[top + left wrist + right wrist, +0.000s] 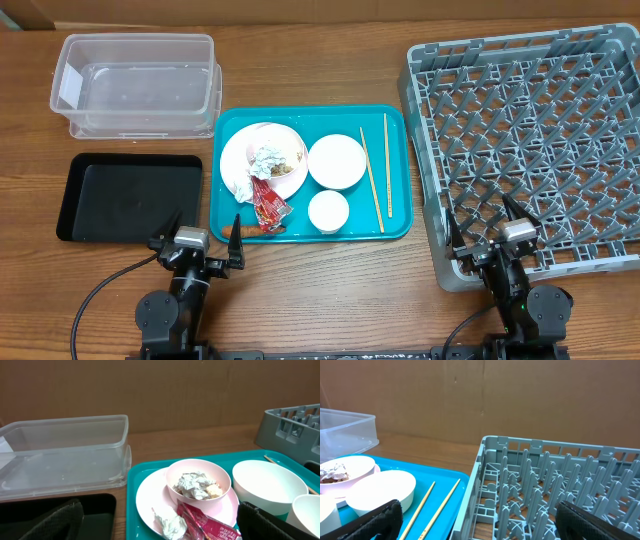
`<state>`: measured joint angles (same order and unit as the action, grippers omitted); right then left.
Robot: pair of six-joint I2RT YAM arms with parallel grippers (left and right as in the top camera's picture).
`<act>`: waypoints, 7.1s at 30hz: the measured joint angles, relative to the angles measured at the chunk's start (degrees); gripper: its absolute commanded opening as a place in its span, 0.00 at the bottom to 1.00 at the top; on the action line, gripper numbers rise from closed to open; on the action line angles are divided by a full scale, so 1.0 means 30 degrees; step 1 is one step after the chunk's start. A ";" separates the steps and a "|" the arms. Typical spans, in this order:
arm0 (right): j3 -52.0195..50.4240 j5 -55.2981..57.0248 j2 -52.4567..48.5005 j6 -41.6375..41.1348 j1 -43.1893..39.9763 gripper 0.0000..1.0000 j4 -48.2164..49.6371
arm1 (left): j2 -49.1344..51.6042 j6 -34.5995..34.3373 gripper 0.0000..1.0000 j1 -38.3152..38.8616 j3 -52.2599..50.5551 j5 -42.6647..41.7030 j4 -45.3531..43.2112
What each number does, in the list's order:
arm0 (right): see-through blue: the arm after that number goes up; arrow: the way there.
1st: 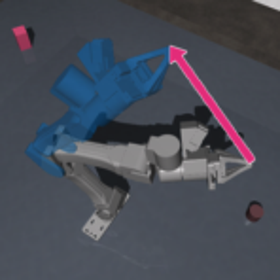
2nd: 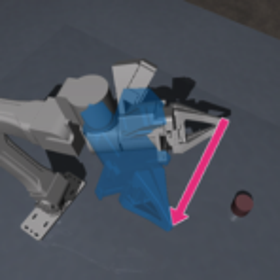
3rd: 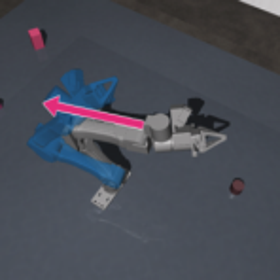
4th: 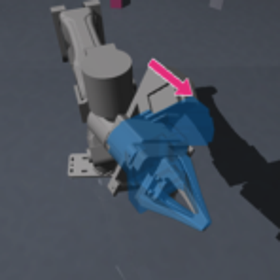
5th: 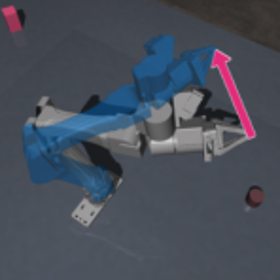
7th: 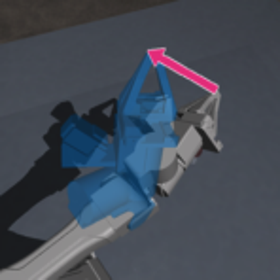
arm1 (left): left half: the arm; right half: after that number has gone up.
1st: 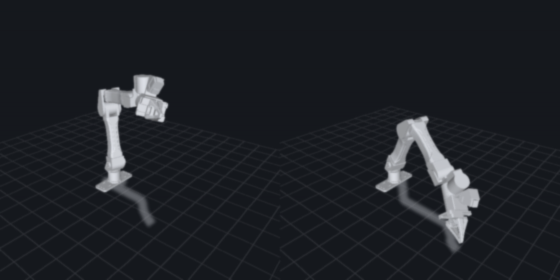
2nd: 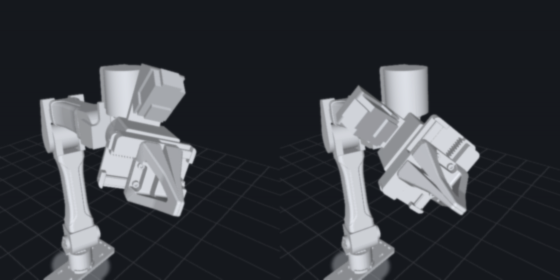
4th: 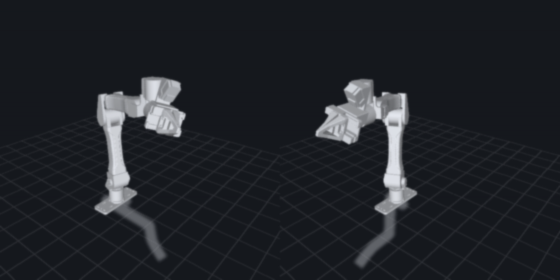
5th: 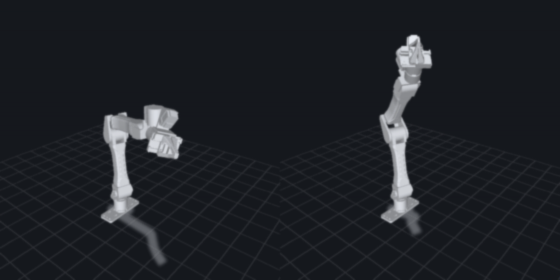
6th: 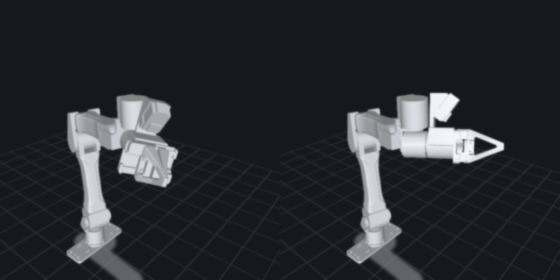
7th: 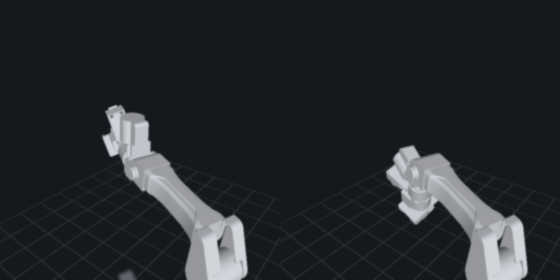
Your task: Sort waste into correct bins and load items into the dishwasher
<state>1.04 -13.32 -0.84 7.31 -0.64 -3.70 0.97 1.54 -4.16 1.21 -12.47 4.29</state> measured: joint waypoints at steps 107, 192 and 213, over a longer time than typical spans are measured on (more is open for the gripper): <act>2.0021 0.0896 -1.8994 -0.3504 0.0000 1.00 -1.9628 | 2.3219 -0.3031 1.00 0.0131 2.3853 -0.3920 1.6677; 2.0028 0.1246 -1.9919 -0.3512 0.0000 1.00 -1.9628 | 3.5525 -0.5574 0.05 0.0656 3.3244 0.7817 1.2203; 2.0036 0.1246 -1.9919 -0.3504 0.0000 1.00 -1.9628 | 3.4447 -0.6280 0.82 0.1246 3.3274 0.4029 2.1281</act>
<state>61.14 -9.58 -60.60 -3.20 -0.64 -62.59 104.31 -17.30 -0.43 101.03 -0.38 68.14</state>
